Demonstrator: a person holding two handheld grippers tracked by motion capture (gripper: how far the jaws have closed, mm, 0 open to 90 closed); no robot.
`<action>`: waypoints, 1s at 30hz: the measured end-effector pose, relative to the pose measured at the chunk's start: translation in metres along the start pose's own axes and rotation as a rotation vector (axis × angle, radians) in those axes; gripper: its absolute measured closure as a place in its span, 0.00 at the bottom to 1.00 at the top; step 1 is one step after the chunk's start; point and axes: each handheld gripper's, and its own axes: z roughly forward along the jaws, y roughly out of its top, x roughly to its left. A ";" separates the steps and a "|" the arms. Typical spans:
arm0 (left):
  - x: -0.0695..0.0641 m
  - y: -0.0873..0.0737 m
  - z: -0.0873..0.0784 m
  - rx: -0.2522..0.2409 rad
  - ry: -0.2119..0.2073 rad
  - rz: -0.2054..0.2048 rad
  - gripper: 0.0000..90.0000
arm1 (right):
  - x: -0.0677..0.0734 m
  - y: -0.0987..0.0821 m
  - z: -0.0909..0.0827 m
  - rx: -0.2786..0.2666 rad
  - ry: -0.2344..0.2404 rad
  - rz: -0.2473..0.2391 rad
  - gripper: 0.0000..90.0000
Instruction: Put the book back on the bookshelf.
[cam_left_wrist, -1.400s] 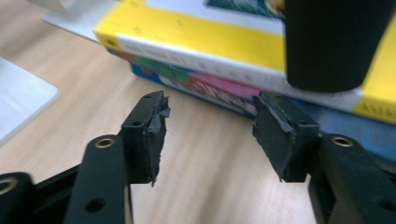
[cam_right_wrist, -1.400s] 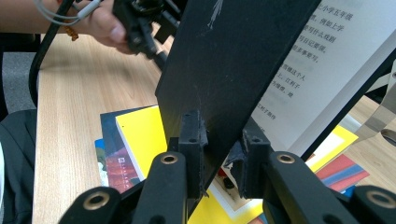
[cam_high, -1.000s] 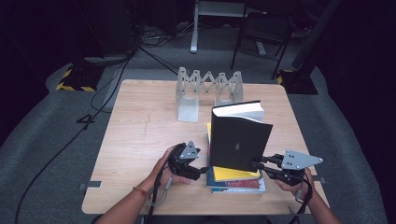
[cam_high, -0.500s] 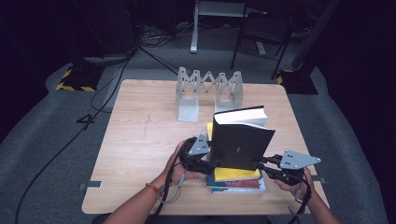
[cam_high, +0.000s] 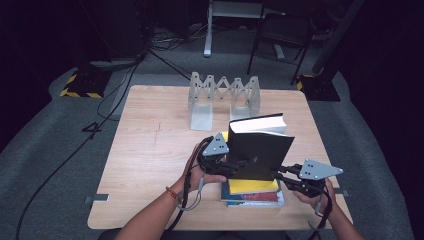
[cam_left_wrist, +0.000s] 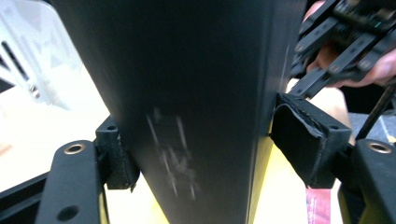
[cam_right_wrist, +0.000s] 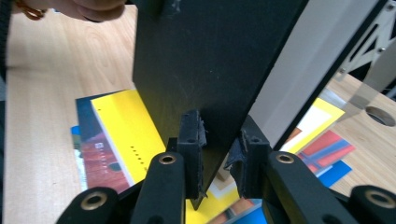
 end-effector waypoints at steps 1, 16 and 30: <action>-0.001 0.003 0.001 0.000 -0.001 0.009 0.34 | 0.000 0.000 0.000 0.001 -0.009 0.003 0.84; 0.004 0.015 0.000 -0.014 -0.060 0.024 0.49 | -0.010 0.011 -0.008 -0.050 -0.180 0.035 0.72; -0.005 0.028 0.005 -0.054 -0.051 0.059 0.53 | -0.012 0.015 -0.004 -0.051 -0.215 0.053 0.60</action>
